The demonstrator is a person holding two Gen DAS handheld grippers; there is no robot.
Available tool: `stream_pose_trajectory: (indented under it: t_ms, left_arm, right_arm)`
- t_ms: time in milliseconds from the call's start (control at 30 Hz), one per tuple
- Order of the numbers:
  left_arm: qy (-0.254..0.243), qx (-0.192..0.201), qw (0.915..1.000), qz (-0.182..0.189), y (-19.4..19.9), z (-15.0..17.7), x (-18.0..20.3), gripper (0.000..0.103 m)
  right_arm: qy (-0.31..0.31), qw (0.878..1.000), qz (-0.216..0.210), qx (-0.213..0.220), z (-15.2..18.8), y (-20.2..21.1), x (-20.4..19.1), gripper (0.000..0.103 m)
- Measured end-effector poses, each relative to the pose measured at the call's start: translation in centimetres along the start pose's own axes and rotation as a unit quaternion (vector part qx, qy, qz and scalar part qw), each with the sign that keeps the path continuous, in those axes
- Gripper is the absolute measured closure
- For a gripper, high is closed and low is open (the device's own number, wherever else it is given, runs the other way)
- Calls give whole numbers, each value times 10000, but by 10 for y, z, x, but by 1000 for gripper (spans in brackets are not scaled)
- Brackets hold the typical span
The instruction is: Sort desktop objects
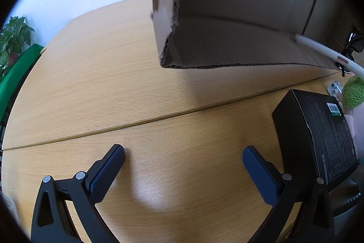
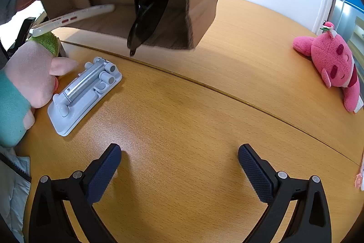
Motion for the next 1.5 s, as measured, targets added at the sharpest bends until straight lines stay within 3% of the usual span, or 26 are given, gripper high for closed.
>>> stream_pose_trajectory:
  t_ms: [1500]
  left_arm:
    - [3,8,10000,-10,0,1,-3,0]
  right_arm:
    - [5,10000,-10,-1,0,2,-1,0]
Point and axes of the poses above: each gripper's, at about its wrist camera, not at the fingertips, and y roughly against the way its jaws point, x to its right, z to its underside, the point moved 7 cm from there along -y, roughly the way its jaws point, and after that the axes turned 5 degrees about x, right-handed, at the moved point
